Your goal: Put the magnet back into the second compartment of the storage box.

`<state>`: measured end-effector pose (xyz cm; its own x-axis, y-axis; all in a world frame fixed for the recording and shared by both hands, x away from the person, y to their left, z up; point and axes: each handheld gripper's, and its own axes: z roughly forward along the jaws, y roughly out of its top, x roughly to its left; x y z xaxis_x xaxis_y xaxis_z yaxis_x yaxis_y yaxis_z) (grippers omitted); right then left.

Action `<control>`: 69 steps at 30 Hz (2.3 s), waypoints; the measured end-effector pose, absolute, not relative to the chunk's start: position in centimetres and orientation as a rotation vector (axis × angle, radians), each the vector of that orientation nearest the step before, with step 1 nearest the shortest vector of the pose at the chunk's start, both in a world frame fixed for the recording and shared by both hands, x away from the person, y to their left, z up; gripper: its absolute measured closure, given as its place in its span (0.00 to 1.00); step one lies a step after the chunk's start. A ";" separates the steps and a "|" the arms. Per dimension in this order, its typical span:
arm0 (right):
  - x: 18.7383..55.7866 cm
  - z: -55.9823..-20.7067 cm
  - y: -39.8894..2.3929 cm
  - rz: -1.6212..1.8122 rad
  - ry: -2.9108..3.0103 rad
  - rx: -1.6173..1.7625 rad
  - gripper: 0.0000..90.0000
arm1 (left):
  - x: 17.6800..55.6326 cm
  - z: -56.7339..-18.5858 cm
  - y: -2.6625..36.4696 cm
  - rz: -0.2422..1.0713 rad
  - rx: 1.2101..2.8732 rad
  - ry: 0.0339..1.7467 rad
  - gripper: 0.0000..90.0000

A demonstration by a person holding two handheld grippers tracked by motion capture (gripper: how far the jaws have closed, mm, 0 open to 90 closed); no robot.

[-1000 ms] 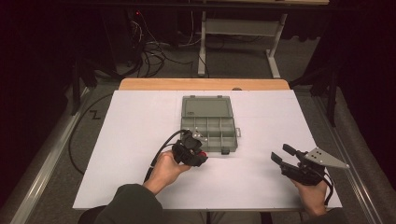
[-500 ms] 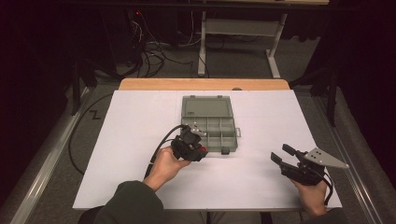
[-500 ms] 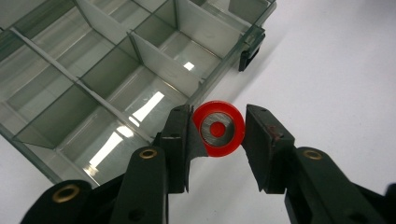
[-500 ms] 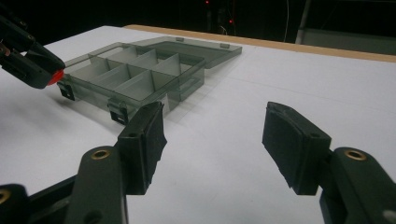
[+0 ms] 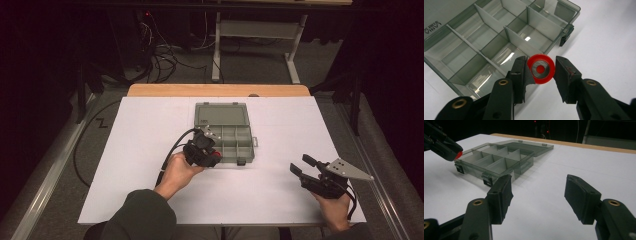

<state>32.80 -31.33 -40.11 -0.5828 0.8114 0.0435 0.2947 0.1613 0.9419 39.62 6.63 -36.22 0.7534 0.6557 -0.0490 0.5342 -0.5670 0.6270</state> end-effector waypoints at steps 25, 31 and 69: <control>32.8 -40.1 -31.3 1.422 1.966 1.046 0.45 | 41.2 -35.9 6.3 0.249 2.309 0.928 0.69; 32.8 -40.1 -31.3 1.423 1.968 1.048 0.45 | 41.7 -35.8 6.4 0.238 2.295 0.944 0.69; 32.9 -40.1 -31.3 1.423 1.976 1.043 0.45 | 45.3 -36.3 5.9 0.234 2.293 1.037 0.69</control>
